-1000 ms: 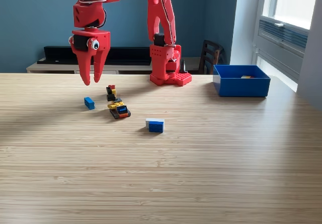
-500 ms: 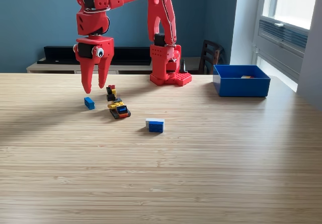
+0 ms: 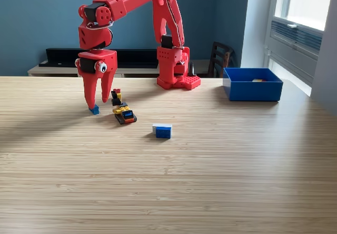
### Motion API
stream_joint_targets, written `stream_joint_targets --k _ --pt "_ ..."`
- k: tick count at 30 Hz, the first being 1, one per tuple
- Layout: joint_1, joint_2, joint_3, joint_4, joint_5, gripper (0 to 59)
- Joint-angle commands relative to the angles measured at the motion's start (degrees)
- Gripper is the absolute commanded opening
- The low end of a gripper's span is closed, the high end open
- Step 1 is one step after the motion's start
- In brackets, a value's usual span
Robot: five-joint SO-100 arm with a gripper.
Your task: Grasp a lego block and put it in the bin.
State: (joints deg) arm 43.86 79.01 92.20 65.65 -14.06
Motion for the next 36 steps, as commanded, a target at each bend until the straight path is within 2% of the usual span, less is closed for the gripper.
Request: stream_joint_targets --k 1,11,22,26,30,36 --pt "0.4 0.4 -0.2 -0.6 -0.1 17.8" --pt "2.8 0.4 2.9 -3.3 -1.7 17.1" --pt "5.0 0.4 3.3 -7.5 0.7 15.8" --pt "5.6 0.4 3.3 -8.0 1.2 17.2" --pt "6.5 0.4 3.2 -8.3 1.6 23.1" --pt "7.9 0.4 3.9 -8.3 1.3 20.7"
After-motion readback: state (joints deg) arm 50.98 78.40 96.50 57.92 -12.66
